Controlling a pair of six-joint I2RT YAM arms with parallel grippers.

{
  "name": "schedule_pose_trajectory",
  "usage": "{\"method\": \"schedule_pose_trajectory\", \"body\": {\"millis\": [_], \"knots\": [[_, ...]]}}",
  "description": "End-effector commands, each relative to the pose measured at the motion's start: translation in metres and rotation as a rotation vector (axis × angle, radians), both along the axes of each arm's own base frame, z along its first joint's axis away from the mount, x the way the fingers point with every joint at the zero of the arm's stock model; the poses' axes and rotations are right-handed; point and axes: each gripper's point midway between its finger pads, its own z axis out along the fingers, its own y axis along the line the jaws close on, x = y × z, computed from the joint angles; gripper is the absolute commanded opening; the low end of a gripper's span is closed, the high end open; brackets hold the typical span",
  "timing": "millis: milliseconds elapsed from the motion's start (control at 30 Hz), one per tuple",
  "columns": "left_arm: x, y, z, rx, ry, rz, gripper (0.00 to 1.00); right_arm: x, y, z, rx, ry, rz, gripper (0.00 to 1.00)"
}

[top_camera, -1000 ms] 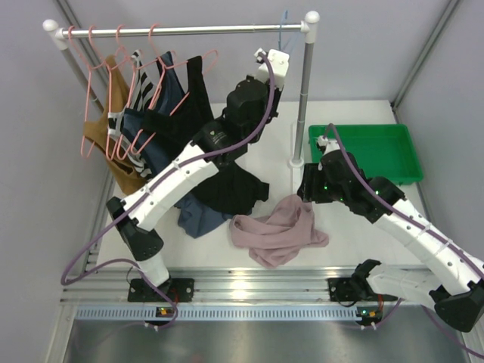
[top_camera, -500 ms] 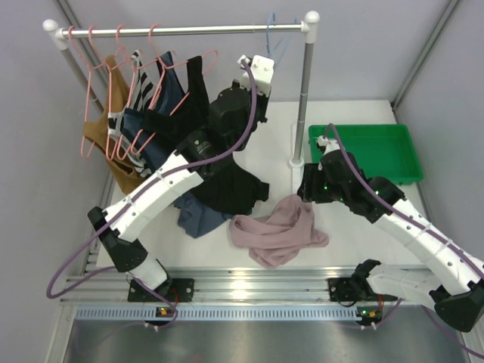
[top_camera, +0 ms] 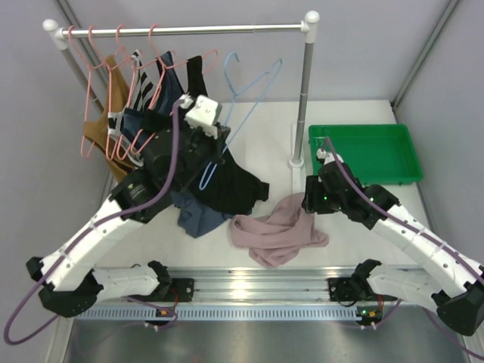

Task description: Place the tank top on the hanger

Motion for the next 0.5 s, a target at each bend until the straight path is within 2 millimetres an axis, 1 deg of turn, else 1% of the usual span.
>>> {"method": "schedule_pose_trajectory", "body": {"millis": [0, 67, 100, 133, 200, 233, 267, 333, 400, 433, 467], "knots": [[-0.040, 0.014, -0.013, 0.009, 0.060, -0.127, 0.00, -0.007, 0.001, -0.008, 0.027, 0.013, -0.011, 0.44], [-0.055, 0.021, -0.023, 0.046, 0.095, -0.165, 0.00, -0.008, 0.000, -0.015, 0.023, 0.028, -0.020, 0.42], [-0.065, 0.026, -0.025, 0.053, 0.101, -0.193, 0.00, -0.009, 0.000, -0.018, 0.020, 0.036, -0.028, 0.40], [-0.074, 0.030, -0.039, 0.088, 0.147, -0.214, 0.00, -0.009, 0.000, -0.020, 0.018, 0.041, -0.033, 0.39], [-0.085, 0.036, -0.046, 0.100, 0.179, -0.242, 0.00, -0.009, 0.003, -0.021, 0.023, 0.041, -0.039, 0.34], [-0.093, 0.034, -0.052, 0.103, 0.209, -0.275, 0.00, -0.010, 0.005, -0.022, 0.025, 0.046, -0.035, 0.33], [-0.098, 0.036, -0.065, 0.128, 0.252, -0.285, 0.00, -0.010, 0.008, -0.021, 0.033, 0.048, -0.035, 0.31], [-0.106, 0.036, -0.077, 0.136, 0.307, -0.306, 0.00, -0.014, 0.014, -0.027, 0.017, 0.060, -0.021, 0.29], [-0.119, 0.030, -0.093, 0.153, 0.373, -0.372, 0.00, -0.017, 0.011, -0.039, -0.020, 0.088, -0.040, 0.27], [-0.123, 0.028, -0.097, 0.147, 0.396, -0.388, 0.00, -0.019, 0.009, -0.045, -0.040, 0.102, -0.046, 0.27], [-0.132, 0.025, -0.104, 0.152, 0.429, -0.434, 0.00, -0.019, 0.006, -0.047, -0.049, 0.103, -0.058, 0.31]]}}
